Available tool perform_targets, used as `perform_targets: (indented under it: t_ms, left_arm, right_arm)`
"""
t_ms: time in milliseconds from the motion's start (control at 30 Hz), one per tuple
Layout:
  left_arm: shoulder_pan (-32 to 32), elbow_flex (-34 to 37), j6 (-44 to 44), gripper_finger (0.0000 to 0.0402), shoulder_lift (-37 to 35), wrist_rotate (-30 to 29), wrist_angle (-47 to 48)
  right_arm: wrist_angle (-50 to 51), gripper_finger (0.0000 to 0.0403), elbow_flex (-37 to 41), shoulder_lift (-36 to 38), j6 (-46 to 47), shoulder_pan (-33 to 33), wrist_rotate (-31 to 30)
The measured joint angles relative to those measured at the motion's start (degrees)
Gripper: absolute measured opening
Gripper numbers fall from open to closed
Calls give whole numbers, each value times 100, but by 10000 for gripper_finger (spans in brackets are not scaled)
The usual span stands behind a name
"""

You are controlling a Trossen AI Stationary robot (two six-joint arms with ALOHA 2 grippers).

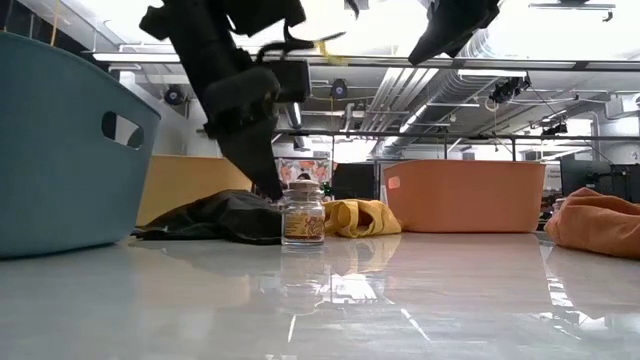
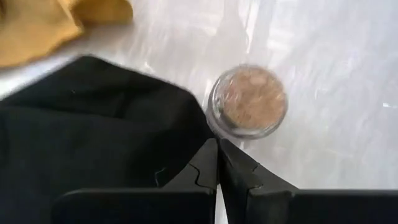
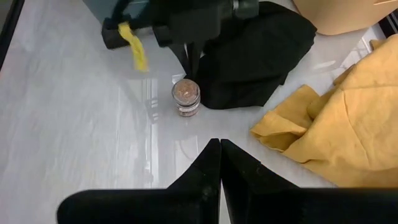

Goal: Sort spices by type
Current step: Put the left brown spice bottle into the orange bin

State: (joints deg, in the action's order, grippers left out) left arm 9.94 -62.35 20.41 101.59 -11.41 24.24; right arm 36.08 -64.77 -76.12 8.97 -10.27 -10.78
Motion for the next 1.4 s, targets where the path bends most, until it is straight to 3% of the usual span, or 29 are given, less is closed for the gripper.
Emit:
perform_targets:
  t_ms: [300,767,833,967,1167,1267,1400]
  left_arm:
    - [-29,7,-10,0,311,149,-243]
    - [-241,-7,-875,0,646,257,-2635]
    - [-341,-92,-1051,0,631,252,-2488]
    - [-520,-240,-1448,0,108,59,-1648]
    - [-430,-234,-1532,0,-1272,-893,-320]
    - [-102,-198,-1509,0,-2034,-1358,-66]
    - [408,162,-1228,0,-3039,-1899,-201]
  right_arm:
    - [-26,0,0,-2,-42,3,-5]
    - [70,0,0,-2,-44,3,-3]
    - [109,0,0,-2,-20,3,-1]
    - [105,0,0,-2,130,5,62]
    - [-416,14,0,-206,429,25,368]
    - [-974,53,0,-467,655,-4,699]
    - [-1114,136,0,-910,536,-187,1027]
